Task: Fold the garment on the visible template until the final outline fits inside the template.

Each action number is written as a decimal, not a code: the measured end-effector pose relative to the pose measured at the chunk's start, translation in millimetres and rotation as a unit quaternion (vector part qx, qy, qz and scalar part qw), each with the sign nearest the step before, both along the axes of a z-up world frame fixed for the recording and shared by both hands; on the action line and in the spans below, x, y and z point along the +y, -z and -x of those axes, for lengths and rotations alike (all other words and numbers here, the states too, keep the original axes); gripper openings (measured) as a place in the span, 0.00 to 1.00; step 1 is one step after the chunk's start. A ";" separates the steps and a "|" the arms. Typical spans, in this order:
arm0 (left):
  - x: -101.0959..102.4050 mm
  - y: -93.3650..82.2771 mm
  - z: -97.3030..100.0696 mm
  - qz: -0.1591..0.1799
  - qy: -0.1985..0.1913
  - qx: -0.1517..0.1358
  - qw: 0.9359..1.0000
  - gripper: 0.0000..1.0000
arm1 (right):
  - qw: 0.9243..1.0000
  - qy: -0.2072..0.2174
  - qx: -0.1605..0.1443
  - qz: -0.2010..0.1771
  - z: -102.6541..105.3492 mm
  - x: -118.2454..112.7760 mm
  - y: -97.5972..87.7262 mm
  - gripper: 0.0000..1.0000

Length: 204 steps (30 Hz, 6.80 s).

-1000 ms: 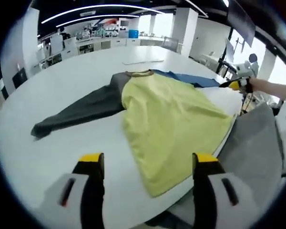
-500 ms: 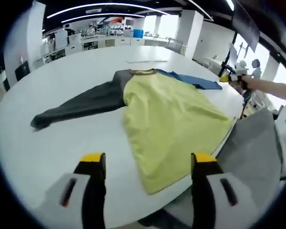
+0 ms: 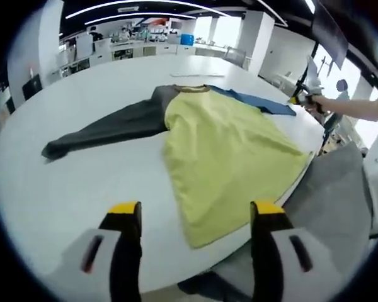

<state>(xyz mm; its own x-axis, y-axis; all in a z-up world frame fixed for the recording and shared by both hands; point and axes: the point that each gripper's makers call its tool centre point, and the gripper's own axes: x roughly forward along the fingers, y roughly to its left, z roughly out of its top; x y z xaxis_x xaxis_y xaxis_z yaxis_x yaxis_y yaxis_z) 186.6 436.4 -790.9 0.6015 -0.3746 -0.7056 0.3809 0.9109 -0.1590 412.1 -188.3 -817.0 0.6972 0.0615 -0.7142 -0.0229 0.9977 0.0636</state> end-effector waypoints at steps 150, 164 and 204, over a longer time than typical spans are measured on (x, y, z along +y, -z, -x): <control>-42.3 25.0 -335.0 -0.017 0.099 -0.049 0.994 0.29 | 0.903 -0.428 0.026 -0.024 -123.5 324.8 13.7 0.38; -39.5 45.1 -342.5 -0.032 0.102 -0.032 0.994 0.18 | 0.899 -0.437 0.039 0.004 -131.9 320.6 25.5 0.13; -17.2 46.5 -370.6 -0.049 0.050 -0.056 0.996 0.00 | 0.902 -0.432 0.009 0.028 -173.4 327.8 24.3 0.00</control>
<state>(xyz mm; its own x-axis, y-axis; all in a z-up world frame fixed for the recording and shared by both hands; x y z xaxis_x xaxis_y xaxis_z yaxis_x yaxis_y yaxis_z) 557.2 419.1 -837.4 0.6415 -0.3689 -0.6726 0.4800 0.8770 -0.0233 585.5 139.6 -841.3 0.3954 0.5395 -0.7434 -0.7921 0.6100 0.0214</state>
